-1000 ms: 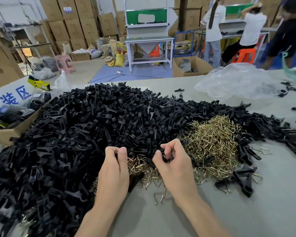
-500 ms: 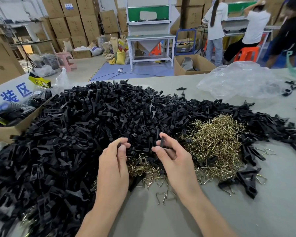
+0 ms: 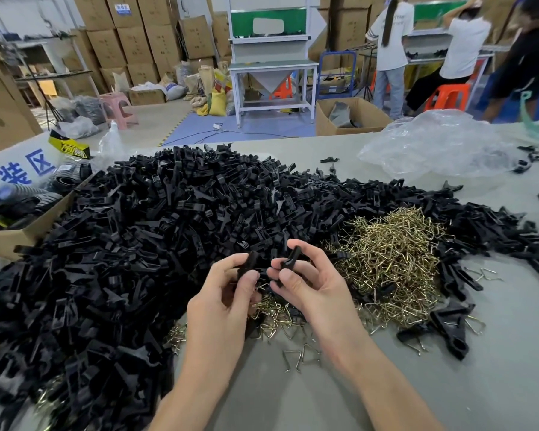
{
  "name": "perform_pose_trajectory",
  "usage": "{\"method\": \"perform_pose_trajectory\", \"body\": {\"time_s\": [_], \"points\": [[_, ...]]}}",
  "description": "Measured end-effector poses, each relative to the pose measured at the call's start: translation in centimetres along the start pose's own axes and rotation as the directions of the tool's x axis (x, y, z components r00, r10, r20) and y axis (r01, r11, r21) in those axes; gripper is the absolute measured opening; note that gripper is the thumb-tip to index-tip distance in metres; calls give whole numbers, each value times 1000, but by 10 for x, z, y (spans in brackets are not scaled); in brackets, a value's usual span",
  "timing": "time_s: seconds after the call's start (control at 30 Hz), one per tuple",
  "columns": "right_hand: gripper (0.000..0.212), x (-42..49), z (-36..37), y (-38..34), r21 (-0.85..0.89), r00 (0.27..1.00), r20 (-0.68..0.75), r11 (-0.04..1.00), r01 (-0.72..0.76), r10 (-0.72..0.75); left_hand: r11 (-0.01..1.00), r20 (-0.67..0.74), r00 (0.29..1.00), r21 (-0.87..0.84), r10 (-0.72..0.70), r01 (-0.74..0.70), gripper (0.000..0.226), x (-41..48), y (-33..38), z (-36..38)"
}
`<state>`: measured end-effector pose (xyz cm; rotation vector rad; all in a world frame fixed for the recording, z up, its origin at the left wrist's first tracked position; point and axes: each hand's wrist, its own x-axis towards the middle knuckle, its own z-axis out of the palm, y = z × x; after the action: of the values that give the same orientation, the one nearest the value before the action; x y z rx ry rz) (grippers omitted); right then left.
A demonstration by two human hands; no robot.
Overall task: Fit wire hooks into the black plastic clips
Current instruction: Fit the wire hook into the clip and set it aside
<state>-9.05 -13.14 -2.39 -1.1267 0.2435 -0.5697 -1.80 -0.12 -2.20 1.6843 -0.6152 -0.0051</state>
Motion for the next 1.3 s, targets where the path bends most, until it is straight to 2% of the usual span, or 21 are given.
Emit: {"method": "perform_pose_trajectory", "body": {"time_s": [0.17,0.5,0.73,0.9,1.1,1.3], "points": [[50,-2,-2,3,8,997,46,998,-62,62,998,20,999,-45,-44,45,14,0,3,-2],[44,-4,-1,-2,-49,990,88,993,-106,110,990,79,994,-120,-70,79,37,-3,8,2],[44,-5,1,-4,-31,993,83,996,-84,86,999,-30,999,3,-39,39,31,-2,1,4],[41,-5,1,0,-60,991,101,994,-87,93,983,-47,997,175,58,-49,26,-6,-3,6],[38,-5,1,0,-69,992,97,995,-78,85,979,-17,993,174,113,-108,17,-7,-5,5],[37,-4,2,0,-25,990,100,995,-93,95,990,-74,993,114,97,-88,19,-8,-6,7]]}}
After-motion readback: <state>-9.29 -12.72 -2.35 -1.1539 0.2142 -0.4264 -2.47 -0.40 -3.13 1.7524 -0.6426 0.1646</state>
